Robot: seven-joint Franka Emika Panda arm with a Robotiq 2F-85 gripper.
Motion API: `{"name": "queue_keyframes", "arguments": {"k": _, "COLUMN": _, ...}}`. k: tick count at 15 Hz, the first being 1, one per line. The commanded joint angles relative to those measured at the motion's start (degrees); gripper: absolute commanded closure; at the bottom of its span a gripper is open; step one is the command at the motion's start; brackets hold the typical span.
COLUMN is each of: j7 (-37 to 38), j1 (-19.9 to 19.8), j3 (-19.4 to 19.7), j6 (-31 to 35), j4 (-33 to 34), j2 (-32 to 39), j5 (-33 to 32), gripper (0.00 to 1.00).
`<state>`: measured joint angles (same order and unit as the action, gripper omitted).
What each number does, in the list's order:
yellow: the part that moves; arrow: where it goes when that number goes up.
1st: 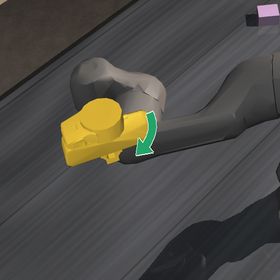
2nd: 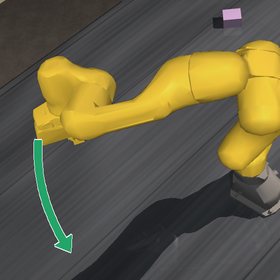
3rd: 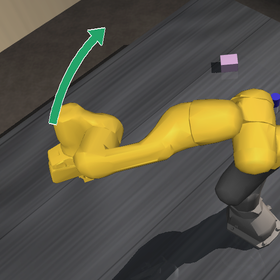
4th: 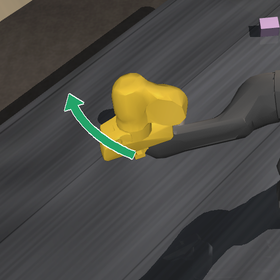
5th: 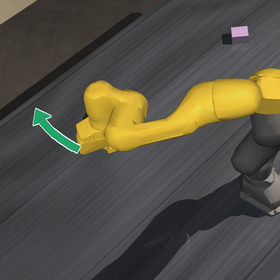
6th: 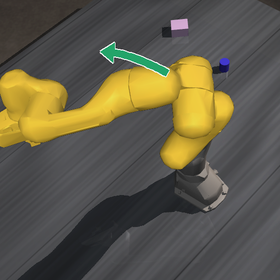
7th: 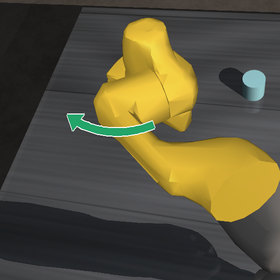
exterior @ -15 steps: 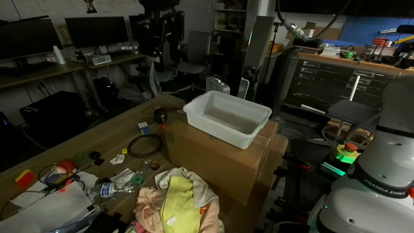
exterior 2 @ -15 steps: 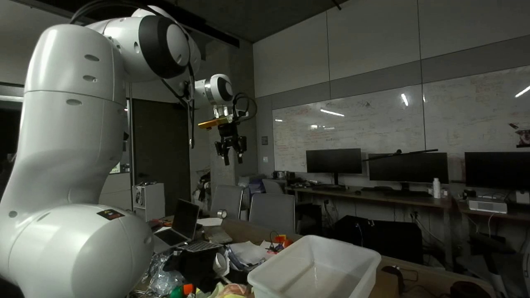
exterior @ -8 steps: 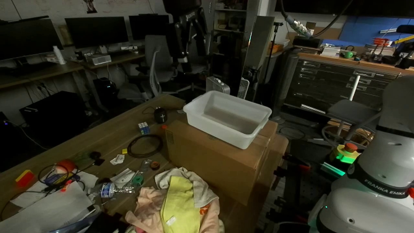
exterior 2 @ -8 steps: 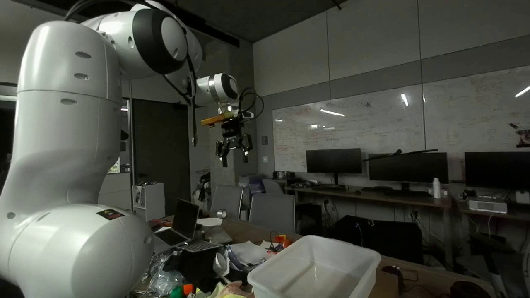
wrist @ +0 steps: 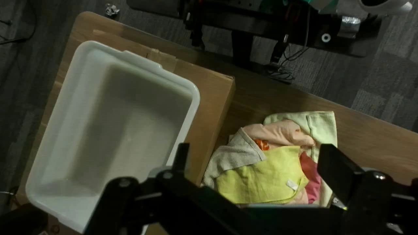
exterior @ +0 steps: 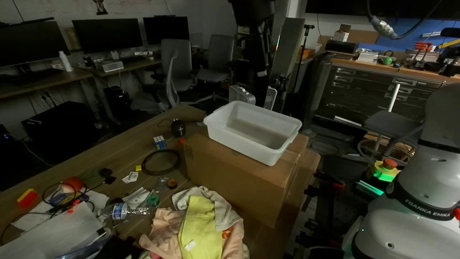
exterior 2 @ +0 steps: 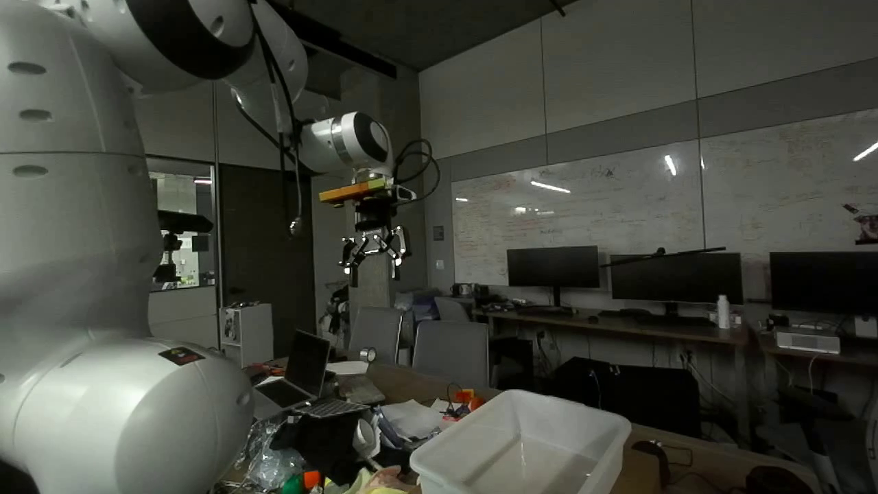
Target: Remove all the objects from the white bowl
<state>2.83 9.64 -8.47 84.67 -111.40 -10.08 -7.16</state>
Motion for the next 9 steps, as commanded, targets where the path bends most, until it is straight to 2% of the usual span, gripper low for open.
{"name": "queue_keyframes", "arguments": {"k": 1, "j7": -1.61, "j1": -0.85, "j3": 1.29, "j6": 3.61, "j4": -10.83, "j2": -9.36, "j5": 3.22, "gripper": 0.00}}
{"name": "queue_keyframes", "arguments": {"k": 4, "j7": -0.87, "j1": -1.12, "j3": 2.41, "j6": 5.97, "j4": -16.76, "j2": -14.06, "j5": 5.24, "gripper": 0.00}}
{"name": "queue_keyframes", "arguments": {"k": 9, "j7": 7.24, "j1": -3.47, "j3": 2.82, "j6": 13.69, "j4": -24.72, "j2": -20.61, "j5": 8.80, "gripper": 0.00}}
